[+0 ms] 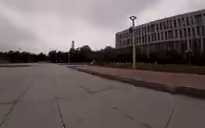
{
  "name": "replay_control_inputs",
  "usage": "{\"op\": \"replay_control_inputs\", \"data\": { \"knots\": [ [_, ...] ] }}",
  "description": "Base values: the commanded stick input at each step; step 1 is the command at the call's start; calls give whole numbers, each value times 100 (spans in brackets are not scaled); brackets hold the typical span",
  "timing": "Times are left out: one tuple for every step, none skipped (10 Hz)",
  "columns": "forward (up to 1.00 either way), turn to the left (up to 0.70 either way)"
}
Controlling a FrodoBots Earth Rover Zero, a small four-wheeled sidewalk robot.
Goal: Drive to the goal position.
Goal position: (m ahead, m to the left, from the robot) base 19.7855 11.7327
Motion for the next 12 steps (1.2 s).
{"op": "replay_control_inputs", "data": {
  "knots": [
    [70,35],
    [70,35],
    [70,35],
    [70,35],
    [70,30],
    [70,6],
    [70,0],
    [70,0],
    [70,0],
    [70,0],
    [70,0],
    [70,1]
  ]
}}
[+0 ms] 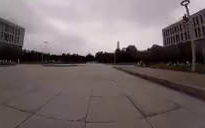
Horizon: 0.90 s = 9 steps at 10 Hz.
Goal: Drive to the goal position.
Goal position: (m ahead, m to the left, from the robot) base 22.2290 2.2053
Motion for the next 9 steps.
{"op": "replay_control_inputs", "data": {
  "knots": [
    [70,19],
    [70,34],
    [70,35],
    [70,35],
    [70,35],
    [70,35],
    [70,35],
    [70,21],
    [70,0]
  ]
}}
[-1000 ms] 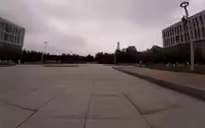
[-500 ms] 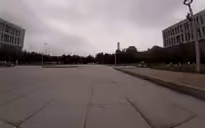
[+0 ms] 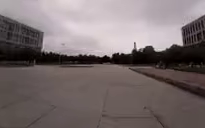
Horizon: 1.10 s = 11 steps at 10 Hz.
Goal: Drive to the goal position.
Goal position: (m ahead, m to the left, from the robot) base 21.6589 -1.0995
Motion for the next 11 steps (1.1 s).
{"op": "replay_control_inputs", "data": {
  "knots": [
    [70,0],
    [70,0],
    [70,0],
    [70,0],
    [70,0],
    [70,0],
    [70,0],
    [70,0],
    [70,0],
    [70,0],
    [70,0]
  ]
}}
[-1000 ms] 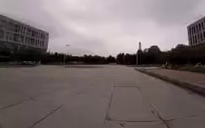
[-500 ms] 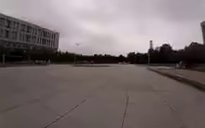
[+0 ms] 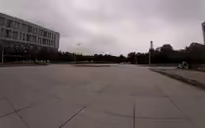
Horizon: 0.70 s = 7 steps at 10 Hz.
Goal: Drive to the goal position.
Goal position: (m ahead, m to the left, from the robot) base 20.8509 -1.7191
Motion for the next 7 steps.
{"op": "replay_control_inputs", "data": {
  "knots": [
    [70,0],
    [70,0],
    [70,0],
    [70,0],
    [70,0],
    [70,0],
    [70,0]
  ]
}}
